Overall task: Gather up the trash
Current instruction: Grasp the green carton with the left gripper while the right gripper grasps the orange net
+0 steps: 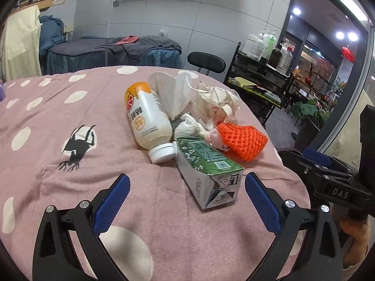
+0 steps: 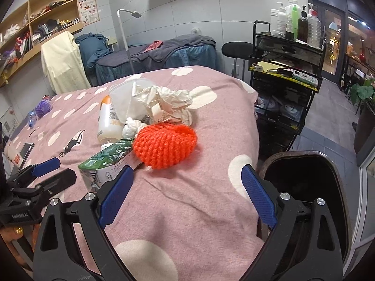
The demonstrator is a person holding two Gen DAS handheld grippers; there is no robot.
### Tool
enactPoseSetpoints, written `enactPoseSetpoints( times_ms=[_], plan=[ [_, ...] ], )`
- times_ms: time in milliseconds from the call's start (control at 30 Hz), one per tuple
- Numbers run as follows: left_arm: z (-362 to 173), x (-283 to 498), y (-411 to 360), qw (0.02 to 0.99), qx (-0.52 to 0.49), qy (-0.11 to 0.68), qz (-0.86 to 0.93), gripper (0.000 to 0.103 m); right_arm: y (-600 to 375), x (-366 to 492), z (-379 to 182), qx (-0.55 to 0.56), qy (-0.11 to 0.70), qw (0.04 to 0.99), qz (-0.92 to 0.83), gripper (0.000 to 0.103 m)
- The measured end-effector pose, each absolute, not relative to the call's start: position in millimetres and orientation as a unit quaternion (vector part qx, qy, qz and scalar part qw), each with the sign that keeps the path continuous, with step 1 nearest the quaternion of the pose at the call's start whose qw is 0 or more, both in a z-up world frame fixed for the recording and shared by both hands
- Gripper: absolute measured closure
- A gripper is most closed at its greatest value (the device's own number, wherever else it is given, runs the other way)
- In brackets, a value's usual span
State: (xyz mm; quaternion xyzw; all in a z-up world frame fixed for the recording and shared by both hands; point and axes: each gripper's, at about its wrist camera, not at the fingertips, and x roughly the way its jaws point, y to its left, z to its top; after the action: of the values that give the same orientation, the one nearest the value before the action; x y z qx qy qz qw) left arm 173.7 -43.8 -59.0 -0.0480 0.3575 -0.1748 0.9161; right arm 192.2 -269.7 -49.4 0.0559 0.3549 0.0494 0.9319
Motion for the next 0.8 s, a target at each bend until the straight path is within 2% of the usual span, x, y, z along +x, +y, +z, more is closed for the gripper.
enactPoseSetpoints(
  times_ms=[133, 200, 300, 367, 433, 800],
  plan=[
    [-69.1, 187.6, -65.0, 0.908, -0.027, 0.380, -0.174, 0.007, -278.8, 192.8, -49.3, 0.060, 0.355, 0.932, 0.040, 0.011],
    [-74.7, 196.3, -71.7, 0.904, -0.017, 0.394, -0.165, 0.012, -280.8, 192.5, -49.9, 0.060, 0.356, 0.932, 0.037, 0.011],
    [-82.0, 209.4, -75.9, 0.894, -0.017, 0.417, -0.161, 0.025, -283.0, 192.0, -50.9, 0.061, 0.357, 0.931, 0.036, 0.011],
    [-85.2, 213.9, -75.5, 0.891, -0.021, 0.425, -0.158, 0.043, -283.9, 192.7, -51.8, 0.060, 0.359, 0.931, 0.037, 0.011],
    [-86.9, 214.8, -72.9, 0.889, -0.029, 0.429, -0.158, 0.053, -283.4, 193.9, -52.8, 0.059, 0.360, 0.930, 0.039, 0.011],
    [-65.3, 184.9, -50.7, 0.909, -0.048, 0.381, -0.160, 0.055, -251.1, 225.3, -61.6, -0.003, 0.390, 0.917, 0.088, 0.011]
  ],
)
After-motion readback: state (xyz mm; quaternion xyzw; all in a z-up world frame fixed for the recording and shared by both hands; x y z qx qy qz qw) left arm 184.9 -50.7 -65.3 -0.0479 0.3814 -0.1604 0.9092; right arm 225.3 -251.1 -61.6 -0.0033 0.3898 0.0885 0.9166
